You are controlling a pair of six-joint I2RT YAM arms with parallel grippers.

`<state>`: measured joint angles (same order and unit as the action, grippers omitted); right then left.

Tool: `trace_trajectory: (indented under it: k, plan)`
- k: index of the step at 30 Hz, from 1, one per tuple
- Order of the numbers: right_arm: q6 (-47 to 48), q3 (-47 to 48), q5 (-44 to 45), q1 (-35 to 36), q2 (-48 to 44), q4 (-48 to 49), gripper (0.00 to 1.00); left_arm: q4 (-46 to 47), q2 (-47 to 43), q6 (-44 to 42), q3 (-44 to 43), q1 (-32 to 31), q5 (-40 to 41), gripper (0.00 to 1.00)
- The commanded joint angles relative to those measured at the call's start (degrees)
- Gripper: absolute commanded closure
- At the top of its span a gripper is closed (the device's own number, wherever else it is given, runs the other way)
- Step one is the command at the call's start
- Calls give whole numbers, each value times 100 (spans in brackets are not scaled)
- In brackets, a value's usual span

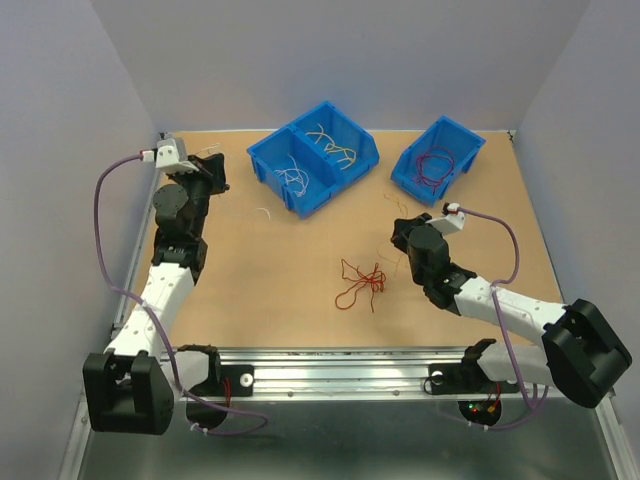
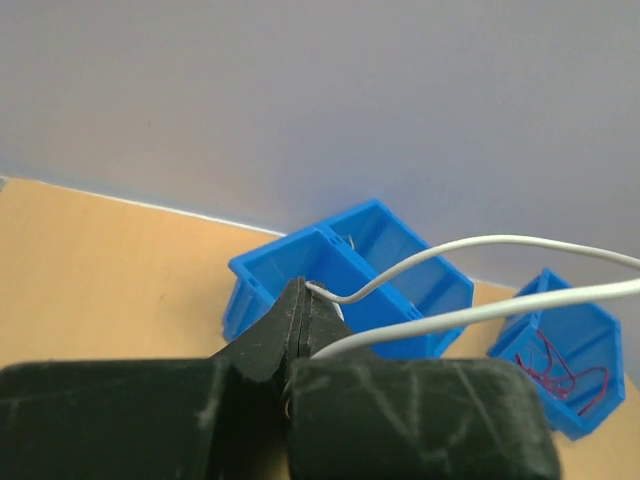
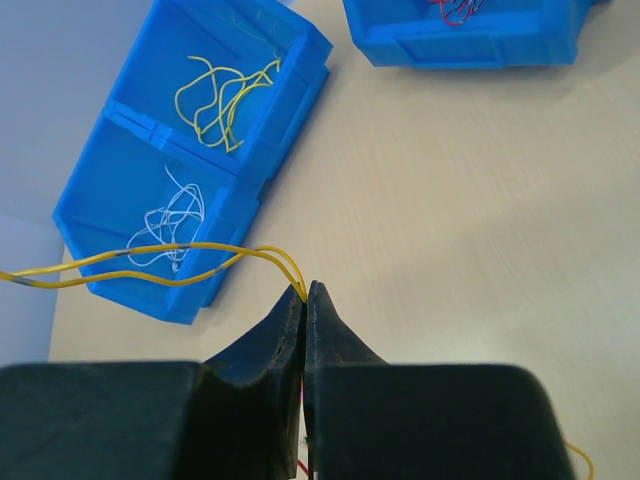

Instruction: Untangle the cables

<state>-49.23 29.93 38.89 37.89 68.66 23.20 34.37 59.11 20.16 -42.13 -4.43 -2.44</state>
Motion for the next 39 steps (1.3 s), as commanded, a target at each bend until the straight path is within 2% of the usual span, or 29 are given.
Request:
trace_trajectory:
  k: [1,5,10,19,26,31,33,39]
  plan:
    - [72,162,75,-10,-55,71,99,377,389,-118,-480,-6,-495,100]
    - [89,171,22,-18,-81,71,99,395,680,-118,-761,-6,-521,100]
    - [264,223,-110,-18,-81,71,99,404,979,-30,-1078,-295,-1057,100]
    - [318,101,-145,-18,-327,176,99,202,1532,-205,-1779,-1059,-539,100]
    - [353,21,-216,-18,-441,202,99,-9,2813,-135,-2571,-1157,-520,100]
    - [370,-40,-251,-18,-538,272,99,-385,4140,-547,-3500,-1183,-616,100]
    - [388,-49,-251,-18,-565,273,99,-615,4345,-654,-3845,-1166,-565,100]
    - [379,-67,-321,-10,-609,281,99,-299,4231,-637,-3425,-1157,-302,100]
